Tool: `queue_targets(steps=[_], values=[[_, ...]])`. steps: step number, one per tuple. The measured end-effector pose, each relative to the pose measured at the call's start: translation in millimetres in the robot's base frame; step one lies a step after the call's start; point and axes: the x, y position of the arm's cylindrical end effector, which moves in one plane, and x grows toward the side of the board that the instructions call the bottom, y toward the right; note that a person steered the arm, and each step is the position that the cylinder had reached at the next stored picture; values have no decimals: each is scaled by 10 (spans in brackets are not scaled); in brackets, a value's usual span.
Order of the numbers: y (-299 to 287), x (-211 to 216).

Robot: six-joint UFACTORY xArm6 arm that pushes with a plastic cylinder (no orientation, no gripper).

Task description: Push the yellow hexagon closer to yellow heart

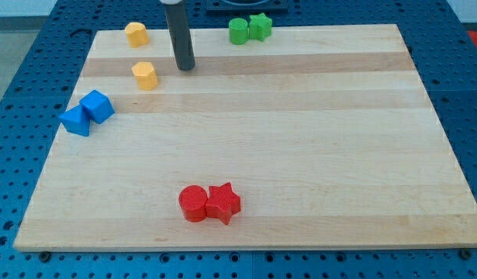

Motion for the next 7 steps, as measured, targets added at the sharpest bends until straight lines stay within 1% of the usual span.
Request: queue_targets(steps=[1, 2, 3, 4, 5, 6, 7], values=[[-499, 272], [-1091, 274], [-1269, 55], [-1269, -130], [-1276, -73], [-1428, 23], [-1484, -98]])
